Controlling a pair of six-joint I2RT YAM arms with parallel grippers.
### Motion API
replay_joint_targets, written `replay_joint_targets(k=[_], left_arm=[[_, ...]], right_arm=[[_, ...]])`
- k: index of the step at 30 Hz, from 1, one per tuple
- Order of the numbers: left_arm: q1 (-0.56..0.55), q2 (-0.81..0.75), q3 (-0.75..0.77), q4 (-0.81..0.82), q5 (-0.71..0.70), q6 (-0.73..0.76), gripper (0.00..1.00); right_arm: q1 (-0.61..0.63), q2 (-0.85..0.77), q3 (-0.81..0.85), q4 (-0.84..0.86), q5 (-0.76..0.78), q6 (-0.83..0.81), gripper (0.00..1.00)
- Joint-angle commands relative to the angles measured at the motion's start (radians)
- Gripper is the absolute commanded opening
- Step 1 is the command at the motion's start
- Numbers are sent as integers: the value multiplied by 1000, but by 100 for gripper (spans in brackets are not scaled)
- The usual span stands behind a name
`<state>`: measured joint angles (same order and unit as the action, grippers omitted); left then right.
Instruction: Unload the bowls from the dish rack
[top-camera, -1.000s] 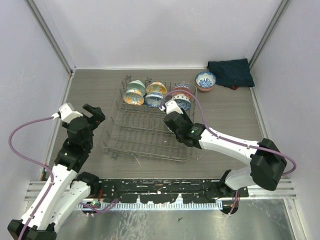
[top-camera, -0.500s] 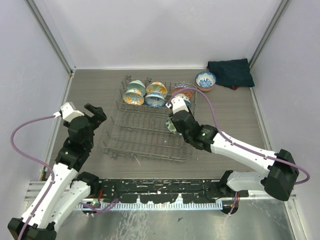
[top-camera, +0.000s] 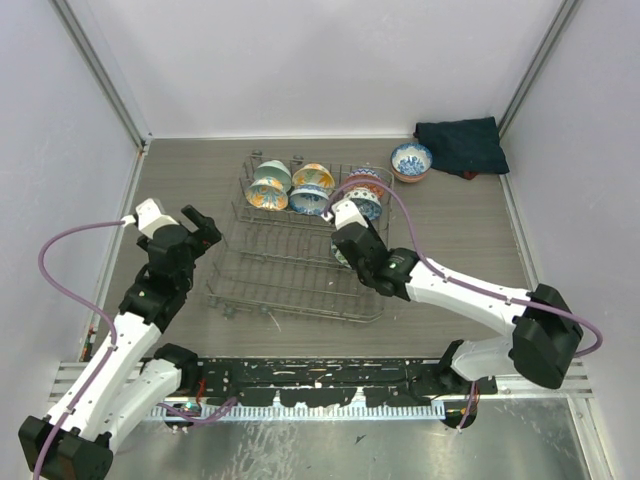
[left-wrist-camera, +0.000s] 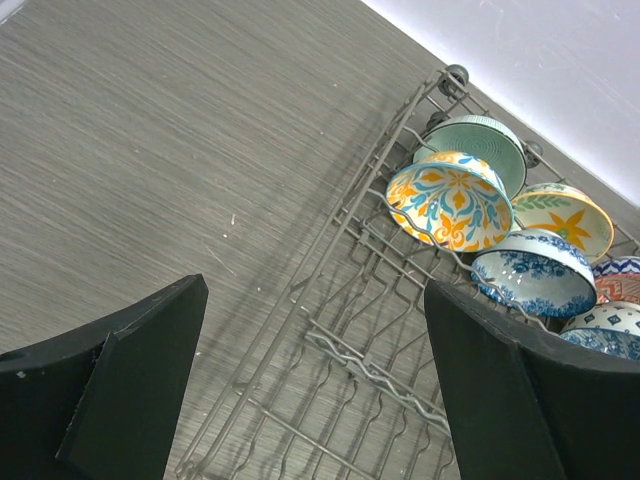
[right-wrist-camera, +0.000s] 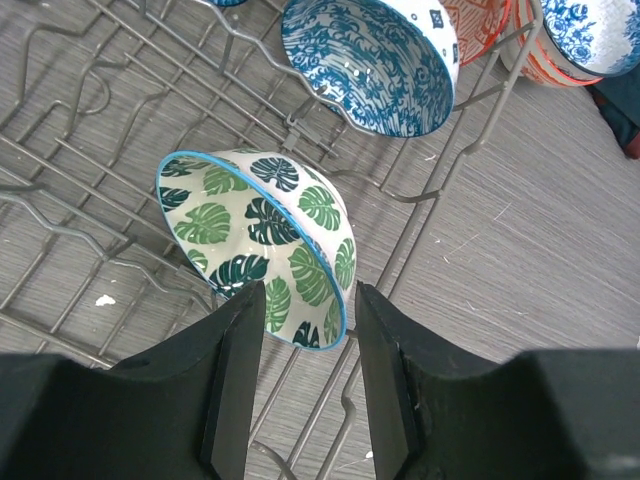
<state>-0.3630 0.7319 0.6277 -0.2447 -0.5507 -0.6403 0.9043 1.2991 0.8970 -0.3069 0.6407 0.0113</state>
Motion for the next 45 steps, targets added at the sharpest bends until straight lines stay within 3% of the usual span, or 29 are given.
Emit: replay_joint_targets(k=[1,27,38,45], left_arm=[[-2,-2,41,13,8,14,98],[-2,-5,40,13,5,16,98],[-2,-6,38,14,2,16,98],[-2,-6,38,15,1,16,98]], right_arm=[[4,27,17,63,21,-27,47],[-79,86,-9,163,-22,-84,29],[-79,61,-19,176,-27,-81,10],[-77,-16,-20,172,-56,-62,5]])
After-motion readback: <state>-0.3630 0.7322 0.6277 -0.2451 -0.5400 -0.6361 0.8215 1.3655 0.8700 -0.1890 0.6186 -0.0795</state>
